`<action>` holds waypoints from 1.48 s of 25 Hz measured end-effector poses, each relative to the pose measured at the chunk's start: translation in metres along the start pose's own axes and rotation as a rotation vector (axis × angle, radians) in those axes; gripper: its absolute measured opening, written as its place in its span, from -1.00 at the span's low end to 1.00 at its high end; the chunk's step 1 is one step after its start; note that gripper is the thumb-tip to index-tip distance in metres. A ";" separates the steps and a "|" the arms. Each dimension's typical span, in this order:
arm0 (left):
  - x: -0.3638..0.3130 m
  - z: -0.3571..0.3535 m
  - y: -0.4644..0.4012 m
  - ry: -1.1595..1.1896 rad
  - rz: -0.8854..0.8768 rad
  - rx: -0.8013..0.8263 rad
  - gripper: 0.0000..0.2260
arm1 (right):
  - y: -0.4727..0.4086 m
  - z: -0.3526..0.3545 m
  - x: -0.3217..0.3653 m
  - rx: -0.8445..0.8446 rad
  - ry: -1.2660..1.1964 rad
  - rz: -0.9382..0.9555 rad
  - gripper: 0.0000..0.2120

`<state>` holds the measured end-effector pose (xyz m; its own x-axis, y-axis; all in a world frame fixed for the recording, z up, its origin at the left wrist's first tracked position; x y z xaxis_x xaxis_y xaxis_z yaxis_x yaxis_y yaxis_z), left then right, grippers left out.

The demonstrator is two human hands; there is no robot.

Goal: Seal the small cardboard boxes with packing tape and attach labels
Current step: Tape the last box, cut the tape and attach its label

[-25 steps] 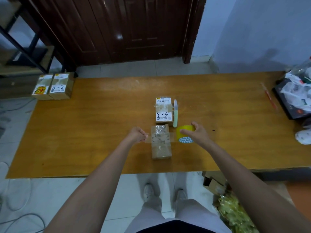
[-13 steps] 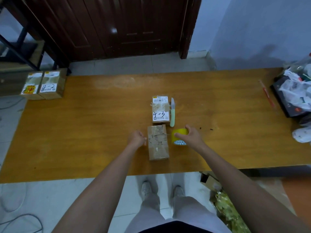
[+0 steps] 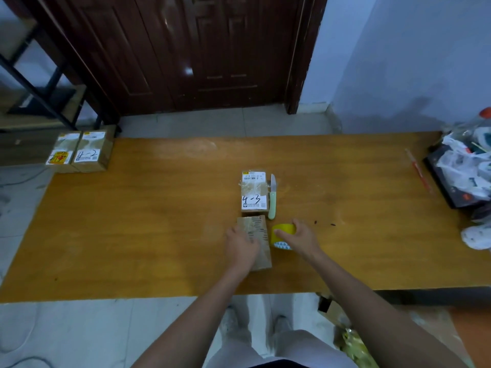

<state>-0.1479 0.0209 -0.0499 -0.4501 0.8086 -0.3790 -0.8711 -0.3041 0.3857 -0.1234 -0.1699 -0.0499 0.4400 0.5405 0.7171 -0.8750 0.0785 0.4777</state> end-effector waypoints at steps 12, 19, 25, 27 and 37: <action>-0.007 -0.042 0.026 -0.240 0.042 0.084 0.06 | 0.001 0.027 -0.005 0.079 0.200 0.228 -0.66; 0.001 -0.046 0.024 -0.294 0.050 0.085 0.05 | 0.011 0.027 -0.009 0.103 0.371 0.348 -0.64; -0.002 -0.052 0.023 -0.364 0.103 0.065 0.04 | 0.010 0.109 -0.052 -0.159 0.993 0.210 -0.60; -0.002 -0.052 0.023 -0.370 0.121 0.054 0.04 | 0.005 0.123 -0.059 -0.186 1.025 0.213 -0.58; 0.013 -0.049 0.002 -0.224 0.187 0.124 0.05 | -0.011 0.112 -0.055 -0.154 0.990 0.271 -0.61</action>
<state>-0.1653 0.0064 -0.0949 -0.5336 0.8395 -0.1025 -0.7404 -0.4051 0.5363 -0.1155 -0.2945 -0.0377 -0.0774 0.9968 0.0192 -0.9668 -0.0798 0.2427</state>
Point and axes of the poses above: each hand's wrist, its own y-axis away from the middle knuckle, its own z-axis out of the back of the hand, x = y × z, the point moved 5 cm from there along -y, towards the middle knuckle, and after that the axes turned 11 degrees about -y, right-handed, at the moved point
